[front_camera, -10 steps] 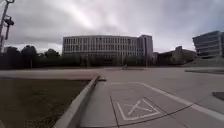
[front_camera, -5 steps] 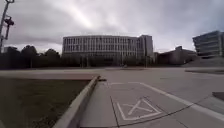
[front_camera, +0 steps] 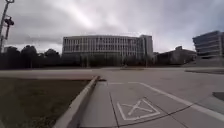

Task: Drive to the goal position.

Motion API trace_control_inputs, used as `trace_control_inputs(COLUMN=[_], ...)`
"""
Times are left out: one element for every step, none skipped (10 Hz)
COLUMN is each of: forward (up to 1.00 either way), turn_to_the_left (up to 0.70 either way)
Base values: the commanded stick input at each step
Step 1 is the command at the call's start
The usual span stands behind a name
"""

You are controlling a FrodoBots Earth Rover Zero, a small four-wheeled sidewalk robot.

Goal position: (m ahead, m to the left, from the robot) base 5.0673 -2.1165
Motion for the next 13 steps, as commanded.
trace_control_inputs(forward=[0.05,0.05,0.06,0.05,0.05,0.06,0.06,0.06,0.06,0.06,0.06,0.06,0.06], turn_to_the_left=[0.00,0.00,0.00,0.00,0.00,0.00,0.00,0.00,0.00,0.00,0.00,0.00,0.00])
